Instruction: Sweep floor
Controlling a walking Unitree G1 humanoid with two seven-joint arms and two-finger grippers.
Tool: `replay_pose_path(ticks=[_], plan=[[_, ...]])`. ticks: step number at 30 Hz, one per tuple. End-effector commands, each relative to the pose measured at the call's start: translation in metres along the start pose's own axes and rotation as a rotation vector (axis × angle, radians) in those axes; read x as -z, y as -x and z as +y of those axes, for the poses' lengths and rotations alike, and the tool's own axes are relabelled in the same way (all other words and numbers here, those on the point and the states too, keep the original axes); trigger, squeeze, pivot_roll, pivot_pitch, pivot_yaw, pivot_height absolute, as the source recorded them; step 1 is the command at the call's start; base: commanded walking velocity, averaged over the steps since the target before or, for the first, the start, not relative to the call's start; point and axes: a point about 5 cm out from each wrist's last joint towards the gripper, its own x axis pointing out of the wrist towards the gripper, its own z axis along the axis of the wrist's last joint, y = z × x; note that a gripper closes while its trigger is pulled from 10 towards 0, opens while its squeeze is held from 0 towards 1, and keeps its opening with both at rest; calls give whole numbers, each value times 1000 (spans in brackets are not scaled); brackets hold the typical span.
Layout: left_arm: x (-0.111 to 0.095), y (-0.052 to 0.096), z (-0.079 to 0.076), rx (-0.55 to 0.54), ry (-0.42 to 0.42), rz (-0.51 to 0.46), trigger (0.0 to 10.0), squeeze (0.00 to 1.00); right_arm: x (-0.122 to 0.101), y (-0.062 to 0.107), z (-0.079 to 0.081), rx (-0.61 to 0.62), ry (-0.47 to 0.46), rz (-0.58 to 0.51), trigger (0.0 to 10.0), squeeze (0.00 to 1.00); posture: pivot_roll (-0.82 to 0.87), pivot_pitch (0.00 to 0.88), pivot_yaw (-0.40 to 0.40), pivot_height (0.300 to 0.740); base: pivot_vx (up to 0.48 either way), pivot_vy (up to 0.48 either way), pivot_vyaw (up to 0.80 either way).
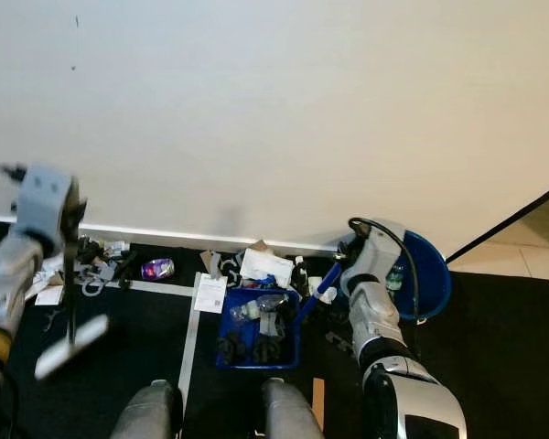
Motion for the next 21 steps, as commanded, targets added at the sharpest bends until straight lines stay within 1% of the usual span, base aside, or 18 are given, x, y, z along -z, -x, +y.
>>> replay_pose_path(ticks=[1,2,3,5,6,8,9,11,14,15,17,18,19,20,21], plan=[[14,2,-7,-14,14,32,10000,0,11,4,2,-33,-115,19,10000,0,165,0,-21,740,0,0,0],[27,5,-9,-19,6,75,10000,0,10,5,0,-40,-129,8,10000,0,162,0,-19,740,0,0,0],[27,5,-9,-19,6,75,10000,0,10,5,0,-40,-129,8,10000,0,162,0,-19,740,0,0,0],[52,12,-13,-47,32,157,10000,0,7,6,-5,-56,-148,-18,10000,0,158,0,-22,740,0,0,0],[52,12,-13,-47,32,157,10000,0,7,6,-5,-56,-148,-18,10000,0,158,0,-22,740,0,0,0],[66,17,-17,-87,82,200,10000,0,1,6,-10,-63,-165,-50,10000,0,160,0,-25,740,0,0,0],[66,17,-17,-87,82,200,10000,0,1,6,-10,-63,-165,-50,10000,0,160,0,-25,740,0,0,0],[74,18,-23,-103,116,216,10000,0,-6,5,-12,-67,-182,-79,10000,0,157,0,-25,740,0,0,0],[75,18,-25,-106,130,218,10000,0,-9,4,-12,-69,-190,-92,10000,0,155,0,-25,740,0,0,0],[78,18,-28,-109,150,222,10000,0,-13,2,-11,-75,-200,-109,10000,0,155,0,-24,740,0,0,0],[81,19,-35,-102,154,232,10000,0,-24,-2,-8,-87,-223,-147,10000,0,152,0,-22,740,0,0,0],[81,19,-35,-102,154,232,10000,0,-24,-2,-8,-87,-223,-147,10000,0,152,0,-22,740,0,0,0],[82,19,-37,-98,155,235,10000,0,-28,-4,-6,-91,-232,-161,10000,0,152,0,-22,740,0,0,0],[84,19,-40,-99,164,236,10000,0,-39,-7,-5,-98,-268,-202,10000,0,149,0,-25,740,0,0,0],[84,19,-40,-99,164,236,10000,0,-39,-7,-5,-98,-268,-202,10000,0,149,0,-25,740,0,0,0]])
